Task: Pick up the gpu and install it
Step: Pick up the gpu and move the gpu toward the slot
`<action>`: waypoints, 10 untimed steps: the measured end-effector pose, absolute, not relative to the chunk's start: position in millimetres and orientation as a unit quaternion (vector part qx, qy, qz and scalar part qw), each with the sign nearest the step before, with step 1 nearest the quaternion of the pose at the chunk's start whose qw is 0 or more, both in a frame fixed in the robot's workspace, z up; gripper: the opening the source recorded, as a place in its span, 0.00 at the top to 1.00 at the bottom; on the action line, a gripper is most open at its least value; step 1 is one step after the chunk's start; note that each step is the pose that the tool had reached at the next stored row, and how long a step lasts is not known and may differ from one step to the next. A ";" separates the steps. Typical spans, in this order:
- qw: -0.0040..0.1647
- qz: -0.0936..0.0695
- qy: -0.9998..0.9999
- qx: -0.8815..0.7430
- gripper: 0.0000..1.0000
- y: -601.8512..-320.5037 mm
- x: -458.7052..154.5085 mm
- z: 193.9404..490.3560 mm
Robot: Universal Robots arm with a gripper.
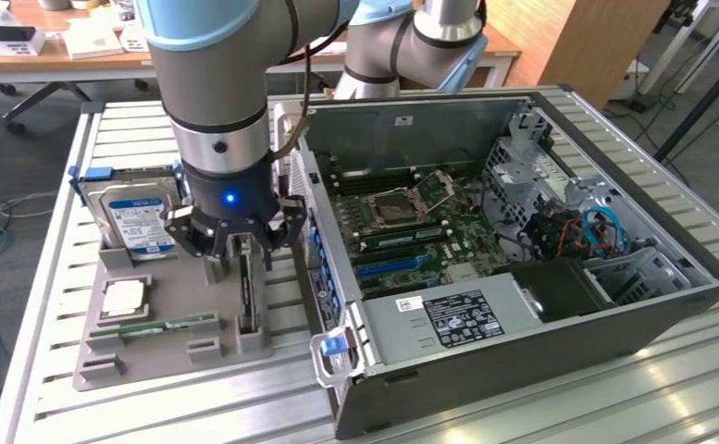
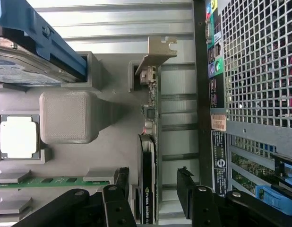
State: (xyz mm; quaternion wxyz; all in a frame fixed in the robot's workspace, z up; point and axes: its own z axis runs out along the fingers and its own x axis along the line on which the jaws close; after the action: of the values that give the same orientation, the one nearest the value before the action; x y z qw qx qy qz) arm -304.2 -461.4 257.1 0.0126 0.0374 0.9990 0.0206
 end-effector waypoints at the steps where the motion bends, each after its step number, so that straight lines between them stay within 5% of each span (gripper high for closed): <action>1: 0.013 0.020 0.999 0.037 0.47 -461.4 -304.2 256.6; 10: 0.013 0.020 0.999 0.037 0.47 -461.4 -304.2 247.4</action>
State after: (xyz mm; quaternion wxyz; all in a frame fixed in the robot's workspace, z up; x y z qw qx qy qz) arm -304.2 -461.4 247.4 0.0126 0.0374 0.9990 0.0205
